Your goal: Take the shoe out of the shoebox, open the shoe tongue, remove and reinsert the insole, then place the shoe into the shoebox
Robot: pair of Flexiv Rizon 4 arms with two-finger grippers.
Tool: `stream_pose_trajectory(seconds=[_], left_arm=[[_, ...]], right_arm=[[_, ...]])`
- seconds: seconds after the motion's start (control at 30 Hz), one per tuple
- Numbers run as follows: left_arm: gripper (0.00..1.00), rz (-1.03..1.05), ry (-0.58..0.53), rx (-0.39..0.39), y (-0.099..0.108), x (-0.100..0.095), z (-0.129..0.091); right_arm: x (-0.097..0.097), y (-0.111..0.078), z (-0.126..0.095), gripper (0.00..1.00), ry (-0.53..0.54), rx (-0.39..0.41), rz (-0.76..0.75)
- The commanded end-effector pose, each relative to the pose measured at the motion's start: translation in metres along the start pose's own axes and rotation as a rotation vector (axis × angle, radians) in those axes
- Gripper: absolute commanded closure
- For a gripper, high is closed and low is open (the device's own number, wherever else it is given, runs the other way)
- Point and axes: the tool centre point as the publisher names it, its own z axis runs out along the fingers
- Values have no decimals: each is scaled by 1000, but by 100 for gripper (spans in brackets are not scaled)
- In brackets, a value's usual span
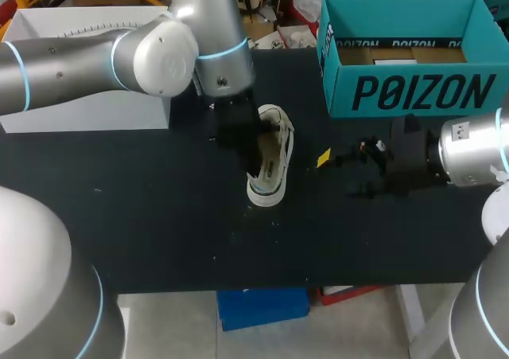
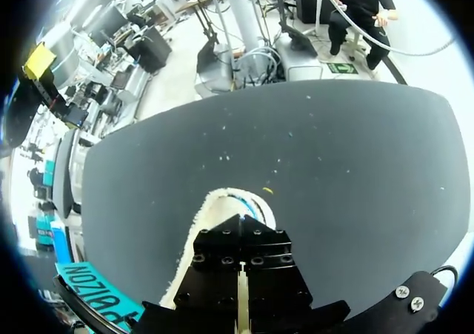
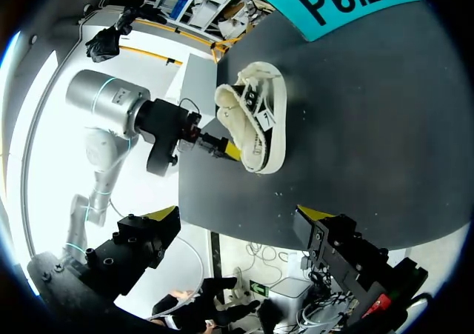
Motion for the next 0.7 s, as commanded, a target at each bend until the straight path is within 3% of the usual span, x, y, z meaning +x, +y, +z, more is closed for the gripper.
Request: stream_pose_trajectory(seconds=[0.03,0.7], left_arm=[[100,1,-8,-57,-5,5,5],[100,-15,10,-76,10,7,26]], right_arm=[[0,0,0,0,-2,1,0],[0,0,0,0,-2,1,0]])
